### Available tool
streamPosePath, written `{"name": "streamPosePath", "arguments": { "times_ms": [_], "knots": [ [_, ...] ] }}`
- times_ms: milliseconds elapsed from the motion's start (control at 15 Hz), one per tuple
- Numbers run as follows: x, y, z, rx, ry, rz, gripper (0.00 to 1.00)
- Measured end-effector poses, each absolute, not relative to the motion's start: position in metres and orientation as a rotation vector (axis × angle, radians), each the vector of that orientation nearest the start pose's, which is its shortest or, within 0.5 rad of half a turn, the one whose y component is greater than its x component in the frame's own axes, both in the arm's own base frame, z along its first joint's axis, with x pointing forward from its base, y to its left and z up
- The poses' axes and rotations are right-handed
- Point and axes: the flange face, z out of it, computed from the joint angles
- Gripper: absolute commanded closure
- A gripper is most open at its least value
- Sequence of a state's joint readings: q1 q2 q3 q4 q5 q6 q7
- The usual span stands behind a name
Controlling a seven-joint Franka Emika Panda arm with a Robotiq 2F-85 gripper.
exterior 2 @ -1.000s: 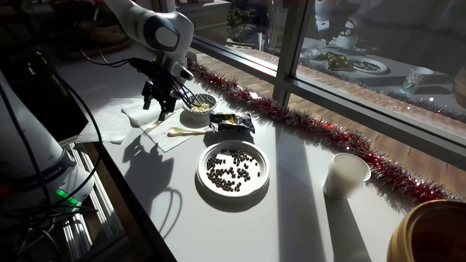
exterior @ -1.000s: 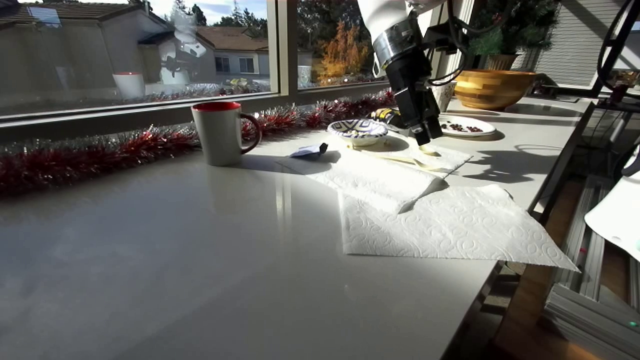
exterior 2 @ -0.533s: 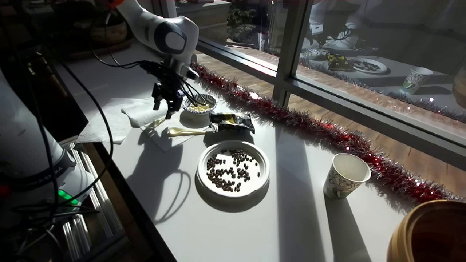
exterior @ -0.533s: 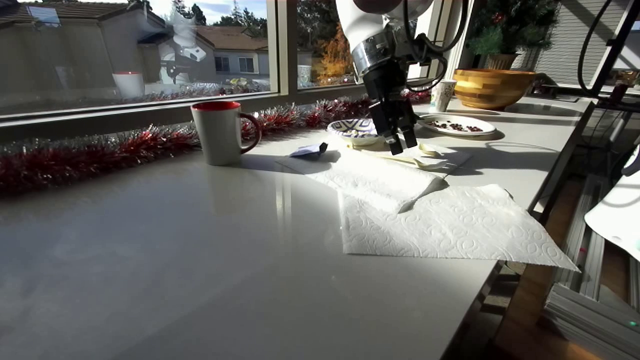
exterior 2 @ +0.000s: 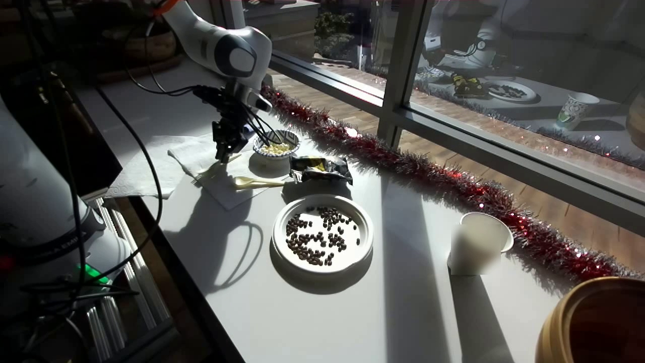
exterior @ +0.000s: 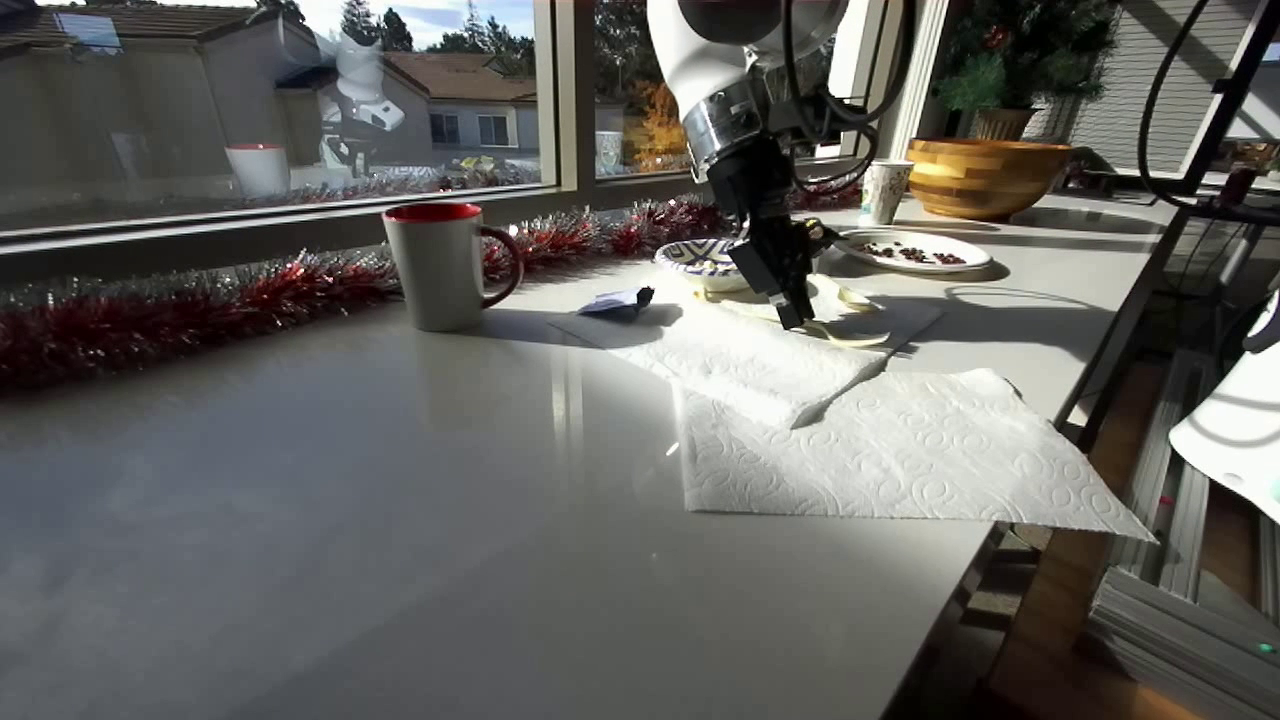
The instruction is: Use the fork to put the white object in the bowl
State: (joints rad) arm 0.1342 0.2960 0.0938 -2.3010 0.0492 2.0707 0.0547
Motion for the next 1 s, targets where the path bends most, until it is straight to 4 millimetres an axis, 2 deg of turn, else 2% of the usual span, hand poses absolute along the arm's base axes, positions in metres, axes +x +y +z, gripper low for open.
{"name": "streamPosePath", "arguments": {
  "times_ms": [267,467,533,667,867,1000],
  "knots": [
    [0.4510,0.1092,0.1874,-3.034,-0.213,0.829,0.70],
    [0.4511,0.1084,0.1873,-3.034,-0.210,0.830,0.78],
    [0.4511,0.1082,0.1873,-3.034,-0.210,0.830,0.88],
    [0.4510,0.1081,0.1873,-3.034,-0.209,0.831,1.00],
    [0.4509,0.1088,0.1878,-3.035,-0.215,0.831,0.97],
    [0.4504,0.1153,0.1949,-3.039,-0.238,0.813,0.97]
  ]
}}
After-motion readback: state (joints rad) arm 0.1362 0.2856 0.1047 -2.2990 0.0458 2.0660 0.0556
